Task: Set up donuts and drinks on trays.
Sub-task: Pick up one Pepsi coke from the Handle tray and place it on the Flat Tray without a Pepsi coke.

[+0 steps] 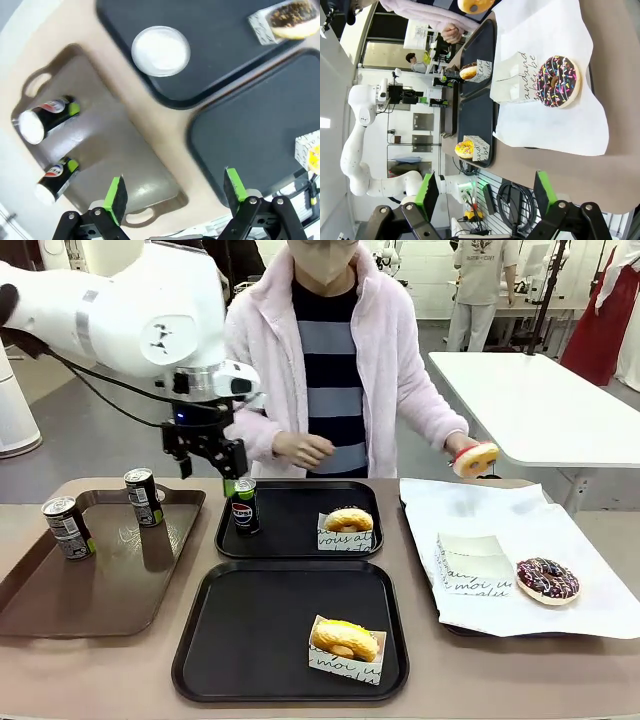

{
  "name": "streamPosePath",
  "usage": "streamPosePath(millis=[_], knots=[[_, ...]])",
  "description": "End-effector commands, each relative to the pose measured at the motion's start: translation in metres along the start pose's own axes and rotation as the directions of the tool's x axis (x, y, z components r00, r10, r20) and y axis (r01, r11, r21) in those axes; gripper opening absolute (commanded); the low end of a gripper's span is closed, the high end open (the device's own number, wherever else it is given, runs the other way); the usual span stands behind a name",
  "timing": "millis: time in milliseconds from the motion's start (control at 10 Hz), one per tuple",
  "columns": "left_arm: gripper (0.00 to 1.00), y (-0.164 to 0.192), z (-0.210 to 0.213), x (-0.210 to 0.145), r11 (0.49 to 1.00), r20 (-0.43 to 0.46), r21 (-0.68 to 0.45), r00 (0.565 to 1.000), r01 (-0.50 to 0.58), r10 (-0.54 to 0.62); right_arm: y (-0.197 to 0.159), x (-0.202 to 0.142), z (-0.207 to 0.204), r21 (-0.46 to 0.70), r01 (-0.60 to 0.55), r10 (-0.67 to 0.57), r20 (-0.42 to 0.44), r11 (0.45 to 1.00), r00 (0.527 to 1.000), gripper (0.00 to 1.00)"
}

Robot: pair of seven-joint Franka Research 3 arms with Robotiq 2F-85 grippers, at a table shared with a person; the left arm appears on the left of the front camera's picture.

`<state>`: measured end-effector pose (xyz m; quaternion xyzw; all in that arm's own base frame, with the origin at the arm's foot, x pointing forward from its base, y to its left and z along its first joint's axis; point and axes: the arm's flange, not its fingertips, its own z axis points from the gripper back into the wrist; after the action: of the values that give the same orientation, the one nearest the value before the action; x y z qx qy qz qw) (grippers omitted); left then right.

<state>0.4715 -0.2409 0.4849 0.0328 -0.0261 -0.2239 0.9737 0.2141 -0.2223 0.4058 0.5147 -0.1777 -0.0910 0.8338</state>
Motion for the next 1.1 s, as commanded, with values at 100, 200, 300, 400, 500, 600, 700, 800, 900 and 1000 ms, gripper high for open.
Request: streamPosePath(millis=[100, 200, 300, 400, 500, 600, 700, 800, 900, 1000], knots=[[1.00, 0.104, -0.010, -0.056, 0.970, -0.043, -0.069, 0.972, -0.234, 0.231, -0.002, 0.001, 0.000, 0.016, -0.012, 0.012, 0.006, 1.000, 1.000, 1.00], [1.00, 0.128, -0.017, -0.076, 0.963, -0.075, -0.109, 0.968, -0.248, 0.241, -0.002, 0.001, 0.000, 0.016, -0.012, 0.012, 0.006, 1.000, 1.000, 1.00], [1.00, 0.157, -0.025, -0.096, 0.952, -0.105, -0.079, 0.952, -0.296, 0.287, -0.002, 0.001, 0.000, 0.016, -0.012, 0.012, 0.006, 1.000, 1.000, 1.00], [1.00, 0.179, -0.030, -0.111, 0.926, -0.114, -0.082, 0.927, -0.368, 0.358, -0.002, 0.001, 0.000, 0.016, -0.012, 0.012, 0.006, 1.000, 1.000, 1.00], [1.00, 0.195, -0.031, -0.125, 0.908, -0.092, -0.105, 0.914, -0.404, 0.396, -0.002, 0.001, 0.000, 0.016, -0.012, 0.012, 0.006, 1.000, 1.000, 1.00], [1.00, 0.205, -0.029, -0.136, 0.891, -0.057, -0.134, 0.901, -0.433, 0.430, -0.002, 0.001, 0.000, 0.016, -0.012, 0.012, 0.006, 1.000, 1.000, 1.00], [1.00, 0.208, -0.020, -0.138, 0.899, -0.021, -0.131, 0.907, -0.419, 0.420, -0.002, 0.001, 0.000, 0.016, -0.012, 0.012, 0.006, 1.000, 1.000, 1.00], [1.00, 0.197, -0.013, -0.144, 0.902, 0.007, -0.111, 0.907, -0.418, 0.421, -0.002, 0.001, 0.000, 0.016, -0.012, 0.012, 0.006, 1.000, 1.000, 1.00], [1.00, 0.216, -0.027, -0.136, 0.894, -0.086, -0.101, 0.899, -0.436, 0.429, -0.002, 0.001, 0.000, 0.016, -0.012, 0.012, 0.006, 1.000, 1.000, 1.00], [1.00, 0.216, -0.027, -0.136, 0.894, -0.086, -0.101, 0.899, -0.436, 0.429, -0.002, 0.001, 0.000, 0.016, -0.012, 0.012, 0.006, 1.000, 1.000, 1.00]])
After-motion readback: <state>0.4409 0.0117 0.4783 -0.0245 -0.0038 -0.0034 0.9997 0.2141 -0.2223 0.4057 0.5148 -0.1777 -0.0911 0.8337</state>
